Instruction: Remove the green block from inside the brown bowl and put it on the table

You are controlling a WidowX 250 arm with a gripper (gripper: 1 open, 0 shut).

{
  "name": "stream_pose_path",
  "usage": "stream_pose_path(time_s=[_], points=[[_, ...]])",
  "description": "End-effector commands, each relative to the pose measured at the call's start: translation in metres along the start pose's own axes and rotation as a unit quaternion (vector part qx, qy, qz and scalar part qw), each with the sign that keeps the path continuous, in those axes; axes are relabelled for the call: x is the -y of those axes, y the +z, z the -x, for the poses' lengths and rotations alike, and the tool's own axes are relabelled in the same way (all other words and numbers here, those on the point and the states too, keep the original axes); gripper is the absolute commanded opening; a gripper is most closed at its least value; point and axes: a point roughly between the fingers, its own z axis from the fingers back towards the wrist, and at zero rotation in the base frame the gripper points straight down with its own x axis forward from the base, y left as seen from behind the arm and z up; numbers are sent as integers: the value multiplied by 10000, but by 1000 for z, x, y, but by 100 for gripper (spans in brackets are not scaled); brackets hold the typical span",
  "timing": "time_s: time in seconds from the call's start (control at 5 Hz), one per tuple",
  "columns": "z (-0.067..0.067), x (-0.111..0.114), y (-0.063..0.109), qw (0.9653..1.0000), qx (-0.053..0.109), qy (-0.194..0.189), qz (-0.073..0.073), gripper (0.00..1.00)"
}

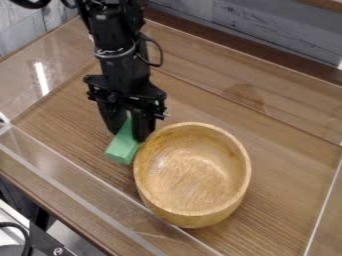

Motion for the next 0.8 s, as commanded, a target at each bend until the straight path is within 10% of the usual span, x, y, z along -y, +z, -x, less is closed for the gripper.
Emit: stream_pose_path(time_s=[0.0,0.6], points=[[-12,-3,10,9997,224,32,-22,100],[-14,-10,-9,9997,172,150,20,100]])
